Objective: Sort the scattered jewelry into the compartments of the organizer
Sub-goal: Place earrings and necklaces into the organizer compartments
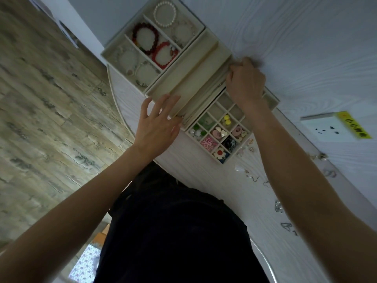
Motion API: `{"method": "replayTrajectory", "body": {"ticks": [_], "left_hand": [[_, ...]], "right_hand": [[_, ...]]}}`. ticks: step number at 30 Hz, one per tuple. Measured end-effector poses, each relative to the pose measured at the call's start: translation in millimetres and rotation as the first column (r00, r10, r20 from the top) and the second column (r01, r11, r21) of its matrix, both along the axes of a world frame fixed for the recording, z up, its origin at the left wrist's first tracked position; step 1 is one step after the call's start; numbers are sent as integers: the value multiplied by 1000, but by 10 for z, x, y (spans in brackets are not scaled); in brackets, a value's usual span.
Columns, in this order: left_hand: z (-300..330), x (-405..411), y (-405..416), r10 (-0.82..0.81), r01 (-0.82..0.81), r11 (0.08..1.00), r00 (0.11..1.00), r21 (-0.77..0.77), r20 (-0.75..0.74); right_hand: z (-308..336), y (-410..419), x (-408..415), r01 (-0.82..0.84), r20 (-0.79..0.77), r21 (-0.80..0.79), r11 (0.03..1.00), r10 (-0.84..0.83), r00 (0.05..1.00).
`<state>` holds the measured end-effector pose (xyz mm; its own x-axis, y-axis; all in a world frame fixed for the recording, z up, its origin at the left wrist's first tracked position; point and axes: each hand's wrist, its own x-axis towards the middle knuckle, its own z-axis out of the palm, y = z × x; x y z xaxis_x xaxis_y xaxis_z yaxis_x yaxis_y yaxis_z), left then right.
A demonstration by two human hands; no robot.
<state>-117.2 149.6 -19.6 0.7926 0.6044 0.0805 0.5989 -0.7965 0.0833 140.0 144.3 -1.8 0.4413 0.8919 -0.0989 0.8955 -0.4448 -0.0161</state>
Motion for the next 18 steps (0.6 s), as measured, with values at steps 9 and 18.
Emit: {"method": "replayTrajectory", "body": {"ticks": [9,18], "left_hand": [[-19,-24,12,-3,2,1000,1000,-9,-21],[-19,-21,26,-2,2,1000,1000,-19,-20]], "right_hand": [[-1,16,12,-14,18,-38,999,15,1000],[-18,50,-22,45,20,-19,999,-44,999]]}}
